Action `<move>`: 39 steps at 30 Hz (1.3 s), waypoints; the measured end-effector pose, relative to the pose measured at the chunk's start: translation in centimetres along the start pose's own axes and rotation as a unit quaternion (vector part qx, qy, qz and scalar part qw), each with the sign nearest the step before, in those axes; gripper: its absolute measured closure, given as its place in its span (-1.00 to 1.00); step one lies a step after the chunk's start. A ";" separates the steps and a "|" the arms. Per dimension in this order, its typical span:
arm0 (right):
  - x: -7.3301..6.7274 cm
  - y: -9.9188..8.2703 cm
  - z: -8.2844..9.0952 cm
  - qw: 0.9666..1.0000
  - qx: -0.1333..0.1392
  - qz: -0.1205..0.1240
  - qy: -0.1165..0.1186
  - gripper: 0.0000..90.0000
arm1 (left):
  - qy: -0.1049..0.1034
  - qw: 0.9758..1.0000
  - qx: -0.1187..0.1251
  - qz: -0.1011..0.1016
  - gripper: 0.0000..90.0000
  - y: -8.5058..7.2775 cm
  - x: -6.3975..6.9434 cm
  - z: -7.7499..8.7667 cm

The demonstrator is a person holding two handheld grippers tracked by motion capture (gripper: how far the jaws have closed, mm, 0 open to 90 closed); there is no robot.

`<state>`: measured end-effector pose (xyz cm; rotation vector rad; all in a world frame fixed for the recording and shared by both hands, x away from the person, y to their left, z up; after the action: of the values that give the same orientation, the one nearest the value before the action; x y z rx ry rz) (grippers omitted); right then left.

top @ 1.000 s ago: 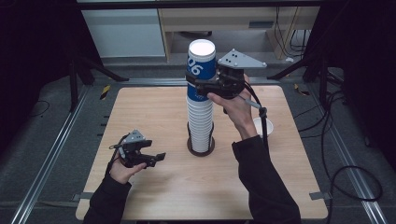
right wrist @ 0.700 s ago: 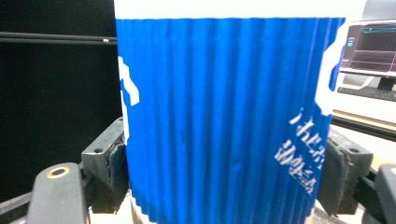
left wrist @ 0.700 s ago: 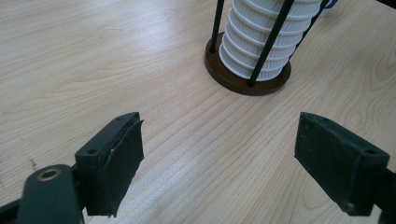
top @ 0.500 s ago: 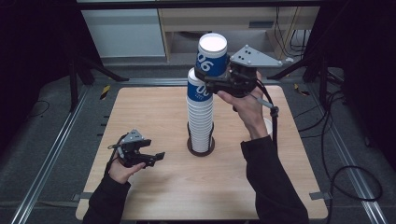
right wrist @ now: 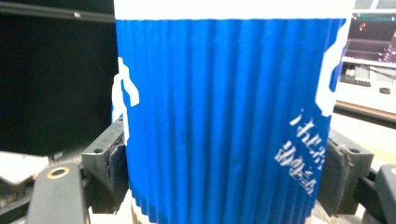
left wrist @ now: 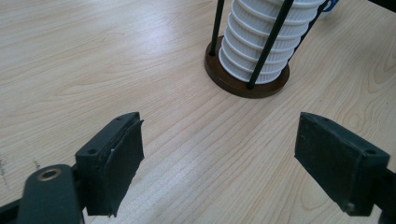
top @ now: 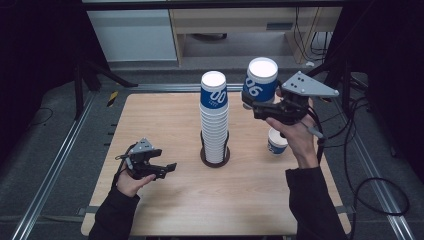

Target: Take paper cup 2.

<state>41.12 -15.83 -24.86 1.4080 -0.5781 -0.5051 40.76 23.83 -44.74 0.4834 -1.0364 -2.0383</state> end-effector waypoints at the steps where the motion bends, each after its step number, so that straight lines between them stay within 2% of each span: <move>1: 0.0 -0.4 0.3 1.000 -0.002 0.000 -0.001 -0.55 | 0.000 1.000 0.000 0.000 -0.67 0.0 0.0 0.0; 4: 0.1 -1.8 1.0 1.000 -0.011 -0.007 0.001 -0.55 | -0.001 1.000 -0.002 -0.002 -0.67 0.0 0.1 0.0; 10: 0.1 -5.5 1.9 0.999 -0.046 -0.014 0.002 -0.55 | -0.004 1.000 -0.004 -0.005 -0.67 0.1 0.4 -0.1; 15: -0.2 -7.5 2.6 0.998 -0.053 -0.013 0.010 -0.55 | -0.004 1.000 -0.003 -0.005 -0.67 0.1 0.4 -0.1; 22: -0.9 -9.7 2.7 0.997 -0.072 -0.015 0.026 -0.55 | -0.006 1.000 -0.001 -0.005 -0.67 0.3 0.7 -0.1; 29: -1.5 -11.7 1.9 0.993 -0.111 -0.001 0.038 -0.56 | -0.011 1.000 0.007 -0.011 -0.66 0.7 1.2 0.2; 36: -2.3 -12.7 1.3 0.991 -0.121 -0.005 0.060 -0.56 | -0.021 1.000 0.010 -0.017 -0.67 0.9 1.9 0.4; 39: -2.8 -13.1 0.9 0.988 -0.138 0.004 0.068 -0.56 | -0.025 0.999 0.012 -0.019 -0.67 1.0 2.1 0.4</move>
<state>38.54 -16.00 -38.02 1.1647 -0.3871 -0.4598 39.66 22.00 -43.68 0.4703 -1.0893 -2.0837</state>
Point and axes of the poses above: each handheld gripper's, and its own axes: z roughly backward along the jaws, y roughly out of its top, x roughly to its right, the point moved 1 cm from there along -z, roughly forward along the jaws, and after that the axes turned 9 degrees about y, right-handed, at the moved point
